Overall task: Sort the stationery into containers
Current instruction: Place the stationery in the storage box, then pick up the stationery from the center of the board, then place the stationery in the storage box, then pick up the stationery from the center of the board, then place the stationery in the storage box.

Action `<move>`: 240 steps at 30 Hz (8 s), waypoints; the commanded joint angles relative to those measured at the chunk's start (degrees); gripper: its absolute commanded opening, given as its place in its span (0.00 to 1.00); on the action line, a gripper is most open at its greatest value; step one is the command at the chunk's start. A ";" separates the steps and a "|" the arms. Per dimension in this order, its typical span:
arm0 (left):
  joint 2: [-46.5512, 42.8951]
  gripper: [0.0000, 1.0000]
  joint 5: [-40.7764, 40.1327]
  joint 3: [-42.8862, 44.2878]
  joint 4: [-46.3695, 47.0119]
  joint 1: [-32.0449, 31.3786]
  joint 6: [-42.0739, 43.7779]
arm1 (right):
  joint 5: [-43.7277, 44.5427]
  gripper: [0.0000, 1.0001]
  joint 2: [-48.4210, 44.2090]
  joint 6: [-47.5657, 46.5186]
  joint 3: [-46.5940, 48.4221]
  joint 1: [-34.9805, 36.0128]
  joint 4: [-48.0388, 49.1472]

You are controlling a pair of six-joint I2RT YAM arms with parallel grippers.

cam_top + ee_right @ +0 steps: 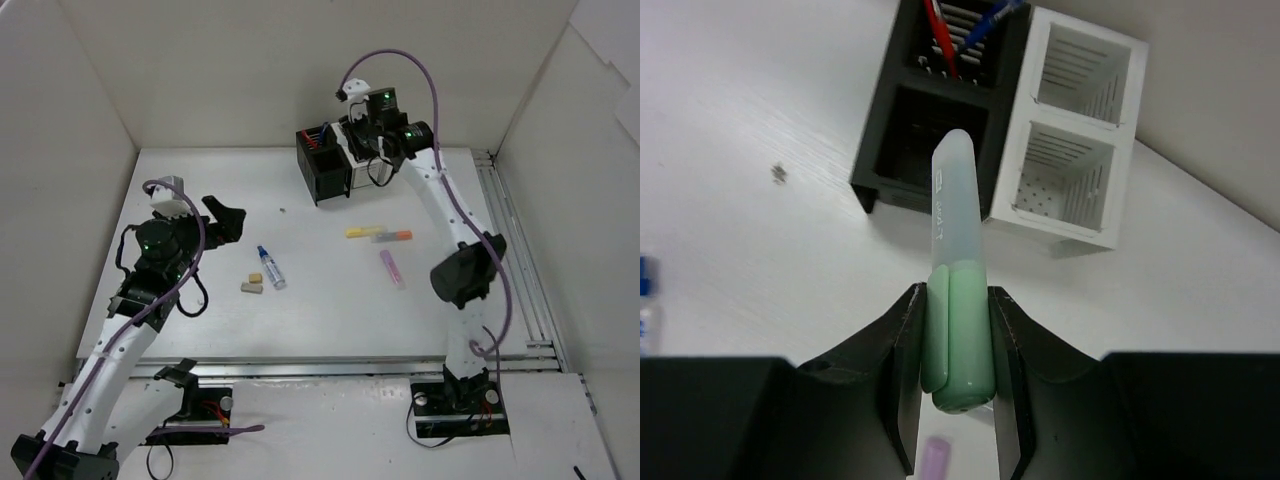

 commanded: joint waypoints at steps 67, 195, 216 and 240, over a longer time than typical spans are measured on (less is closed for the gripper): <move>1.09 1.00 -7.65 -3.09 -18.48 -3.68 3.35 | -14.21 0.96 8.44 -55.11 -17.44 -1.46 -6.48; 7.77 1.00 -5.37 -3.88 -5.74 -3.24 10.39 | 22.51 0.01 -3.59 35.09 -38.97 -4.99 20.14; 9.44 1.00 -6.16 -3.44 -7.67 -1.05 8.54 | 19.07 0.00 7.20 -6.93 -20.19 7.85 72.61; 11.90 1.00 -2.74 -2.74 -9.25 2.12 9.60 | 24.01 0.50 16.28 -1.05 -20.59 7.41 84.75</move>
